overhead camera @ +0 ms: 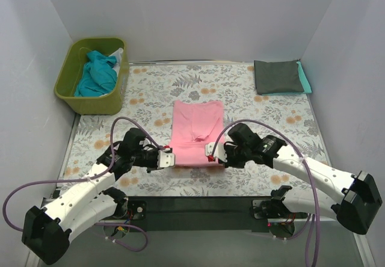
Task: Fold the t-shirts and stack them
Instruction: Fold the tshirt
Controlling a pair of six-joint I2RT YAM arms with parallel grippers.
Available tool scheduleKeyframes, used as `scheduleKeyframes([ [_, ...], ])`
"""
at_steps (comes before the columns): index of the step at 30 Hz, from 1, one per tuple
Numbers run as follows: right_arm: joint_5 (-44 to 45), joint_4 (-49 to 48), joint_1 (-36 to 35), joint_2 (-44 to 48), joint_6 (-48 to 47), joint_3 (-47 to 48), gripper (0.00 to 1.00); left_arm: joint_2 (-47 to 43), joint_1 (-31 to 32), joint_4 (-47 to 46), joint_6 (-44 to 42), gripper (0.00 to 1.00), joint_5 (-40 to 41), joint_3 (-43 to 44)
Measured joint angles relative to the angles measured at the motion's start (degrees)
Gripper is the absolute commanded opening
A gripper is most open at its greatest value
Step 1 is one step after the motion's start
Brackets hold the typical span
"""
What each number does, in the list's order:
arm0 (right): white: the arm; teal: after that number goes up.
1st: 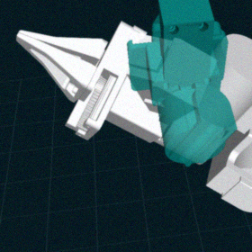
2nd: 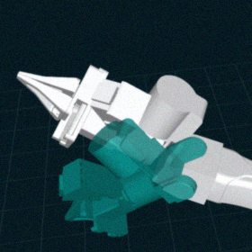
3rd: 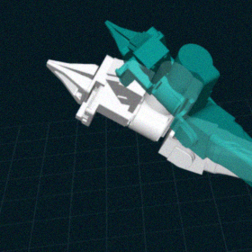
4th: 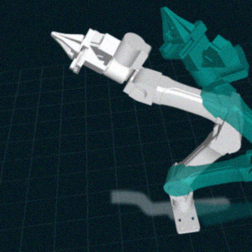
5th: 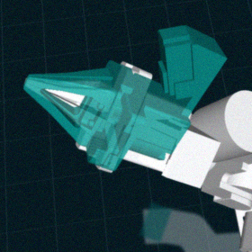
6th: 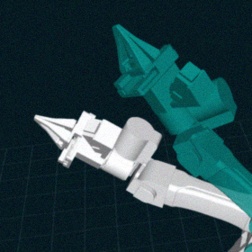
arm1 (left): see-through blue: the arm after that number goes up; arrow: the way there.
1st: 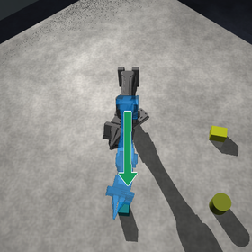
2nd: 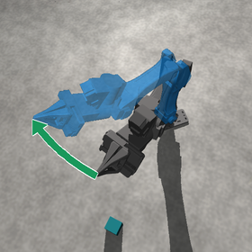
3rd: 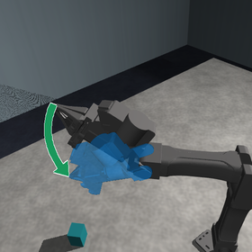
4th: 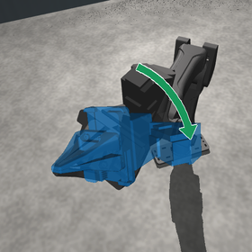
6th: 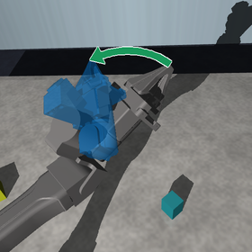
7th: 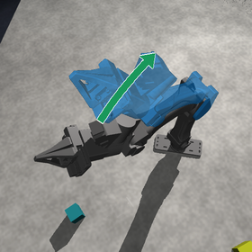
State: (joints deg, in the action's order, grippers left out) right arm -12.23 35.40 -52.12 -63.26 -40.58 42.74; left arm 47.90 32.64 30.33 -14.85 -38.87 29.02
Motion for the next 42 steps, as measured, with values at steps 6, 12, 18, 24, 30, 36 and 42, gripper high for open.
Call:
scheduleKeyframes([
  [6, -2.4, 2.6, 8.2, 1.8, -3.8, 4.8, 0.01, 3.4, -5.0, 1.1, 3.7, 0.0, -2.2, 7.0],
  [12, -4.3, 3.6, 12.8, -5.8, -9.2, 13.1, 0.01, 18.3, -15.6, -1.8, 5.2, 0.0, -7.4, 17.1],
  [18, -5.7, 3.2, 18.4, -16.8, -14.6, 21.6, 0.01, 31.3, -19.2, -6.6, 6.8, 0.0, -8.9, 25.5],
  [24, -6.4, 1.2, 23.8, -28.4, -19.0, 28.5, 0.01, 46.0, -20.2, -13.3, 10.3, 0.0, -9.0, 36.0],
  [30, -6.6, -0.8, 27.9, -42.3, -20.9, 37.6, 0.01, 59.7, -20.2, -19.3, 14.3, 0.0, -7.1, 42.7],
  [36, -7.4, -2.6, 30.1, -55.2, -20.3, 45.7, 0.01, 68.3, -20.2, -22.9, 17.0, 0.0, -4.2, 43.6],
  [42, -8.2, -4.0, 29.9, -57.1, -19.2, 45.9, 0.01, 67.9, -20.2, -22.8, 17.5, 0.0, -3.3, 41.2],
])
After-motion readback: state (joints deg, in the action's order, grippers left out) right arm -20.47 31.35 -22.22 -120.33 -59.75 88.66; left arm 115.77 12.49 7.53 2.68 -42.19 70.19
